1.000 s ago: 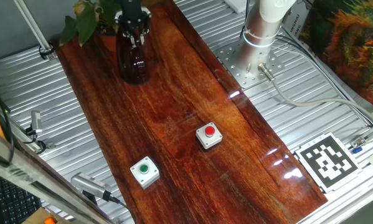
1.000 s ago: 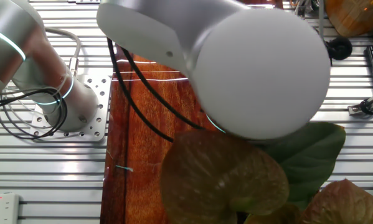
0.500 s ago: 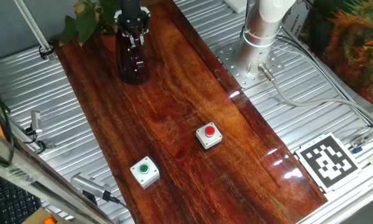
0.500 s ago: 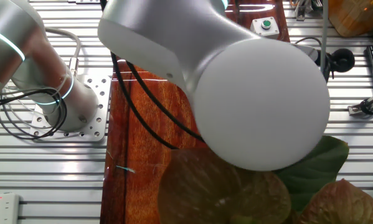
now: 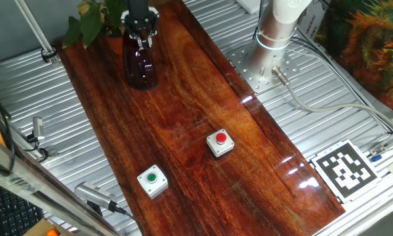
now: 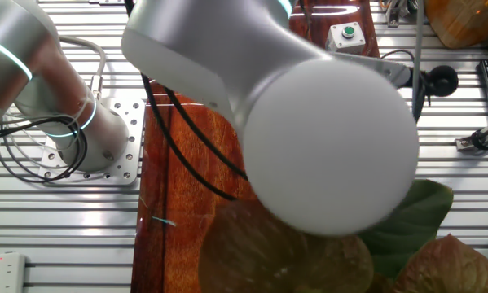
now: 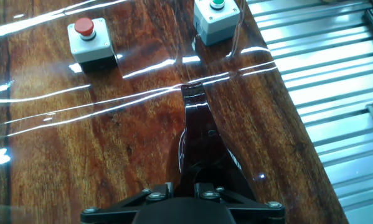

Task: Water the plant

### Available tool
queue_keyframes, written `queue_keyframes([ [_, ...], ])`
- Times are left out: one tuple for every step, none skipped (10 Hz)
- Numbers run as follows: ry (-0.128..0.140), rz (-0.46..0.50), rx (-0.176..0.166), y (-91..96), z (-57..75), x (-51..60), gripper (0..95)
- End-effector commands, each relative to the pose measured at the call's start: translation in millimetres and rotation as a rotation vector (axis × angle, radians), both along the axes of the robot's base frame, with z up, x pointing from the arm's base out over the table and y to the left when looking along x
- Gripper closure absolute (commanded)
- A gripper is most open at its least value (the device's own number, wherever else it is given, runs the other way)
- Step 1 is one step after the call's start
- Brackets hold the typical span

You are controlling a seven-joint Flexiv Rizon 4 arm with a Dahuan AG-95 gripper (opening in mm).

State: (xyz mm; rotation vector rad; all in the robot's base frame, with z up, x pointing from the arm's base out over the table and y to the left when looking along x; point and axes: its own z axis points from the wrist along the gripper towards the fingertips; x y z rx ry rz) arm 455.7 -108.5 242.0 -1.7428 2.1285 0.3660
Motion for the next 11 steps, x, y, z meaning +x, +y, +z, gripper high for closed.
queue_keyframes([
  [-0.005,0.0,0.001,0.6,0.8,0.1,95.0],
  [-0.008,0.002,0.007,0.7,0.9,0.1,95.0],
  [-0.009,0.0,0.019,0.9,1.1,0.4,95.0],
  [-0.01,0.002,0.023,1.2,1.3,0.6,95.0],
  [-0.009,0.001,0.037,1.5,1.5,0.9,95.0],
  [-0.011,0.002,0.041,1.6,1.7,1.0,95.0],
  [-0.011,0.002,0.048,1.7,1.8,1.1,95.0],
  [-0.014,0.007,0.051,2.0,2.0,1.3,95.0],
  [-0.015,0.006,0.062,2.0,2.0,1.3,95.0],
  [-0.016,0.008,0.077,2.1,2.1,1.3,95.0],
  [-0.016,0.008,0.088,2.1,2.1,1.3,95.0],
])
